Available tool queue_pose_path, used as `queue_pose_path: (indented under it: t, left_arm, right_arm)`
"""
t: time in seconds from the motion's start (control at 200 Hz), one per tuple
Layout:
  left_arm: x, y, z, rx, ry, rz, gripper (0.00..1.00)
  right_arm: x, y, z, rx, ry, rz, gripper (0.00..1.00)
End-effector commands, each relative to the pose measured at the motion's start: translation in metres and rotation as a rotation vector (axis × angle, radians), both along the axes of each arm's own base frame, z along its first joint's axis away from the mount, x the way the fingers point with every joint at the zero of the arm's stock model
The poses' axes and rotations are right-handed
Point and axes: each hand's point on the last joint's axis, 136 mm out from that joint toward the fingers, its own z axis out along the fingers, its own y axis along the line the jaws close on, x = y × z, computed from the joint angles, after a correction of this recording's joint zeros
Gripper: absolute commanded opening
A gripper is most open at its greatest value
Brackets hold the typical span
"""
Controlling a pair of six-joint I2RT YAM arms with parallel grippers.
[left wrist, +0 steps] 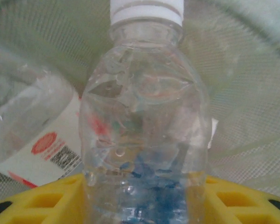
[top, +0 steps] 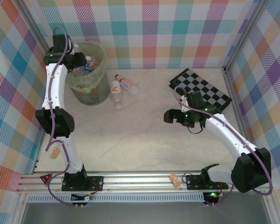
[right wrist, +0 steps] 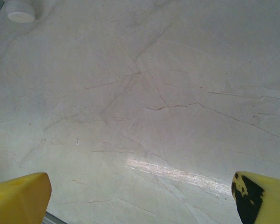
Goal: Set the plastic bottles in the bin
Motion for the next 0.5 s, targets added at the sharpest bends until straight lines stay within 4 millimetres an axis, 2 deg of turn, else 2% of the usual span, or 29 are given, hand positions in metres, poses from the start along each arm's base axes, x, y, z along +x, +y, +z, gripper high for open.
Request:
queue_pose_path:
  t: [0.0, 0.17, 0.27, 0.37, 0.495]
  left_arm:
    - [-0.012, 0.007, -0.01, 0.028, 0.065, -0.007, 0.55]
    - [-0.016, 0.012, -0.031, 0.05, 0.138, -0.003, 0.62]
    - [-0.017, 0.009, -0.035, 0.041, 0.152, -0.017, 0.66]
    - [-0.019, 0.003, -0.024, 0.016, 0.122, -0.041, 0.72]
    - [-0.028, -0.001, 0.005, 0.017, 0.059, -0.059, 0.8]
  right_arm:
    - [-0.002, -0.001, -0.006, -0.02, 0.014, 0.015, 0.99]
    - [-0.001, -0.001, -0.006, -0.017, 0.013, 0.014, 0.99]
    - [-0.002, -0.001, -0.007, -0.016, 0.014, 0.014, 0.99]
    - [-0.002, -0.001, -0.008, -0.017, 0.017, 0.015, 0.99]
    - [-0.001, 0.001, -0.006, -0.009, 0.014, 0.015, 0.99]
